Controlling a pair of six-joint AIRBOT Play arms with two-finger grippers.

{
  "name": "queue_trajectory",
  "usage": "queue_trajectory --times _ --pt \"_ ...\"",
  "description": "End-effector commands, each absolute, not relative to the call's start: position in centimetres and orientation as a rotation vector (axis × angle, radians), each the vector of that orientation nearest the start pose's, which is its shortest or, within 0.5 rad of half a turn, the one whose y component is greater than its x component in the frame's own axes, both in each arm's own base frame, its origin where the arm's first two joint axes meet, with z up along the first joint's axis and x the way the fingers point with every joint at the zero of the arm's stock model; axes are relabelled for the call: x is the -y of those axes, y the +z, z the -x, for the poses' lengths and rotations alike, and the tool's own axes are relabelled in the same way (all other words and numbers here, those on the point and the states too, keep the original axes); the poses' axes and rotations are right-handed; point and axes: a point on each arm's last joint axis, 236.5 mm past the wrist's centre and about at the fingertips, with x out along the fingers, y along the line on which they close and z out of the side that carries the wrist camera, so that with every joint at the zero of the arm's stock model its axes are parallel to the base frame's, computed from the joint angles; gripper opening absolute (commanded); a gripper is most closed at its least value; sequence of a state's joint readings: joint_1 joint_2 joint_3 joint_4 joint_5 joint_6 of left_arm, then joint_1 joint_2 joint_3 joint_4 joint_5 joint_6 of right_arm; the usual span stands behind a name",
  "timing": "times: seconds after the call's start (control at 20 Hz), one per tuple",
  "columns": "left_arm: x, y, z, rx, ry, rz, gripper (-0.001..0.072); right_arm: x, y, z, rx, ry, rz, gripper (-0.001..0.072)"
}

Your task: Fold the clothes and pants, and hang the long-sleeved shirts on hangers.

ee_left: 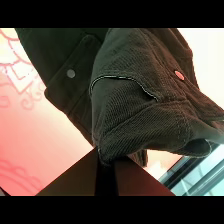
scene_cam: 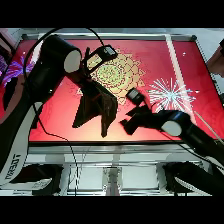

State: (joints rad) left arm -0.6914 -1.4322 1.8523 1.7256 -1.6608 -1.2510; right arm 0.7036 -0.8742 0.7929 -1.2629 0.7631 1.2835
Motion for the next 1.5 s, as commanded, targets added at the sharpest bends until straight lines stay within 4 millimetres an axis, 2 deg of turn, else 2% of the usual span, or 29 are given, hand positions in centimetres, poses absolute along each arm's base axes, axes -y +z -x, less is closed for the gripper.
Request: queue_trajectory --times 0.0,0.1,0.2,0.3,0.4,0.6,0.8,1.0,1.05,1.1,1.15,1.25,1.35,1.45 --pt "23.2 15.8 -33.7 -1.082 -0.641 -0.778 0.0064 -31.8 5.5 -23.3 -0.758 0.939 0.186 0.0632" --pt "23.2 15.8 -33.7 -1.082 -0.641 -0.778 0.0065 -32.6 3.0 -23.7 -0.829 0.907 0.147 0.0617" --pt "23.2 15.8 -33.7 -1.082 -0.639 -0.779 0.0065 -34.0 0.7 -22.9 -0.881 0.916 0.142 0.0550" --pt "22.8 15.9 -33.9 -1.080 -0.621 -0.789 0.0065 -35.6 -1.2 -22.0 -0.891 0.942 0.175 0.0548" --pt "22.4 16.0 -34.3 -1.079 -0.593 -0.793 0.0065 -36.4 -2.1 -22.2 -0.902 0.919 0.137 0.0548" --pt "22.2 16.0 -34.3 -1.080 -0.584 -0.792 0.0065 -37.2 -2.0 -24.2 -0.858 0.860 0.045 0.0548" --pt "22.3 16.0 -34.2 -1.083 -0.587 -0.790 0.0065 -37.3 -4.7 -24.6 -0.927 0.795 -0.016 0.0540" --pt "22.2 16.0 -34.2 -1.084 -0.587 -0.791 0.0065 -37.5 -6.0 -25.0 -0.961 0.752 -0.066 0.0381" --pt "22.2 16.0 -34.2 -1.084 -0.587 -0.791 0.0065 -37.5 -6.1 -25.0 -0.964 0.751 -0.064 0.0262" --pt "22.2 15.9 -34.2 -1.085 -0.587 -0.791 0.0065 -37.4 -6.2 -25.0 -0.966 0.751 -0.062 0.0059" --pt "22.2 15.9 -34.1 -1.089 -0.586 -0.792 0.0065 -37.4 -6.2 -24.9 -0.969 0.752 -0.061 0.0019" --pt "21.7 15.9 -33.9 -1.106 -0.576 -0.800 0.0065 -36.9 -5.7 -24.7 -0.986 0.752 -0.051 0.0019" --pt "20.7 16.8 -34.1 -1.085 -0.538 -0.811 0.0064 -34.4 -4.4 -24.6 -1.020 0.747 0.042 0.0018" --pt "19.6 18.8 -34.3 -1.030 -0.495 -0.812 0.0065 -30.9 -1.8 -25.3 -1.001 0.716 0.127 0.0018"
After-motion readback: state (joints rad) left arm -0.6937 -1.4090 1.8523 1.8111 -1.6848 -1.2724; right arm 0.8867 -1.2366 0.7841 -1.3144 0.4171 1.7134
